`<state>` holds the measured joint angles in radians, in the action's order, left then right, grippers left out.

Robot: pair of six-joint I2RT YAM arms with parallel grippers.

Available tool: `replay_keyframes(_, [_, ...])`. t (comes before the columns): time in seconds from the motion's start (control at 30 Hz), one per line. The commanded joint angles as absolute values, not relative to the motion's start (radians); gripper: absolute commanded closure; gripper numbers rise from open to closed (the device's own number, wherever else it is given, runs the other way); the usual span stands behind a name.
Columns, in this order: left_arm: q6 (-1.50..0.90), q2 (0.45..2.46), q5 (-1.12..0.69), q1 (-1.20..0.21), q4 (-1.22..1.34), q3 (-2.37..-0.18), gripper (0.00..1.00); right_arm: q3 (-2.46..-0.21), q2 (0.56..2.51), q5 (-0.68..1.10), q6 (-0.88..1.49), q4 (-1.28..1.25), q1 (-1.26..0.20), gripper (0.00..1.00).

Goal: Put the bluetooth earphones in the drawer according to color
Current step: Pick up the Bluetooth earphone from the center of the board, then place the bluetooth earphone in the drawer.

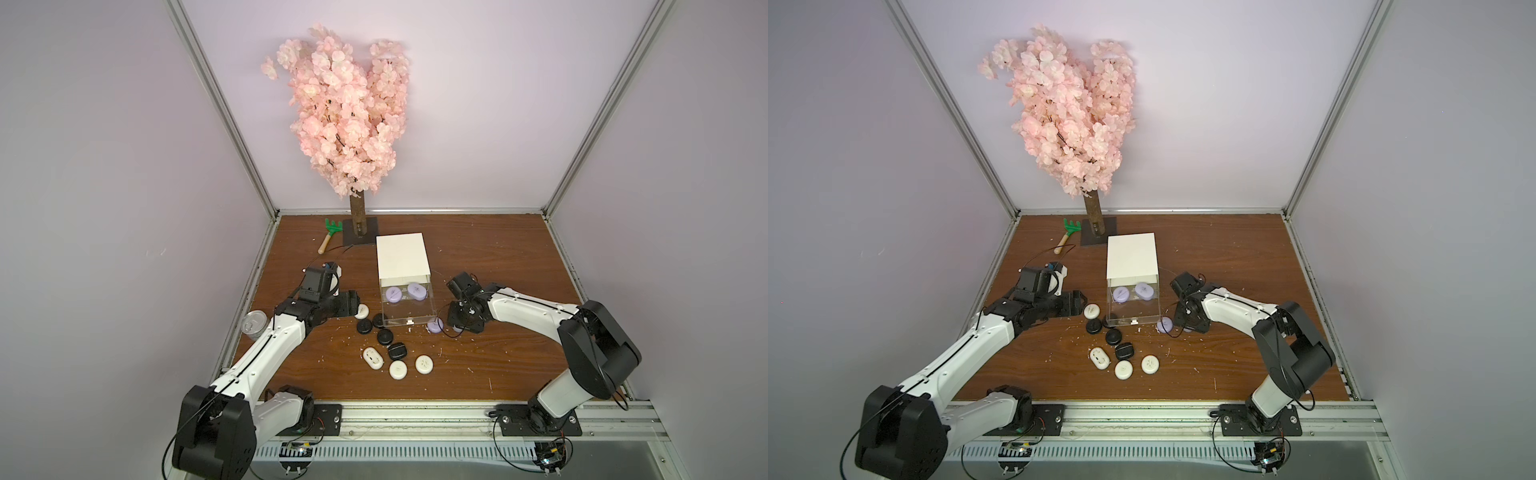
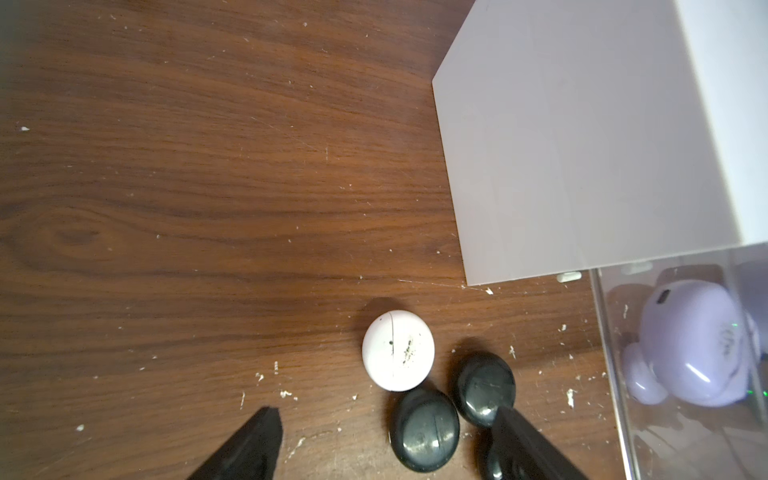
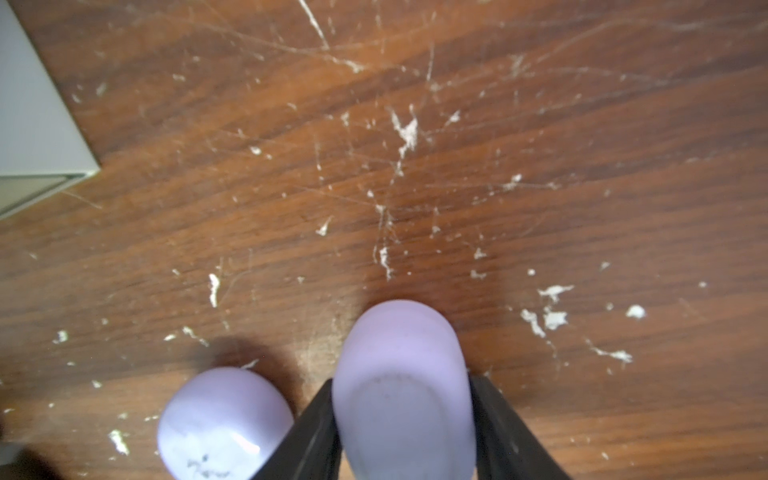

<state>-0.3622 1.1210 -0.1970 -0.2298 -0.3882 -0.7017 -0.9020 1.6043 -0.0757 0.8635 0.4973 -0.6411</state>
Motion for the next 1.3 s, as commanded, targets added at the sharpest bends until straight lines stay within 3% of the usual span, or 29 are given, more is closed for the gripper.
replay_keyframes(0.0, [-0.350,1.124,-0.185,-0.226,-0.390,-0.696,0.16,-0.941,1.600,-0.114,0.825,0.559,-0.640,0.48])
replay_keyframes(0.17, [-0.350,1.126,-0.186,-0.226,-0.388,-0.697,0.16,-0.981,1.615,-0.151,0.761,0.609,-0.641,0.69])
replay_keyframes(0.33, [-0.350,1.125,-0.186,-0.227,-0.389,-0.697,0.16,-1.028,1.564,-0.213,0.662,0.699,-0.642,0.80])
replay_keyframes(0.67, [-0.350,1.126,-0.187,-0.227,-0.389,-0.698,0.16,-1.181,1.340,-0.268,0.408,0.875,-0.651,0.83])
replay_keyframes(0.83, [-0.349,1.123,-0.184,-0.227,-0.388,-0.698,0.16,-1.274,1.274,-0.128,0.229,0.820,-0.678,0.87])
replay_keyframes(1.27, [-0.350,1.121,-0.178,-0.226,-0.389,-0.697,0.16,-1.444,1.427,0.040,-0.146,0.689,-0.902,0.85])
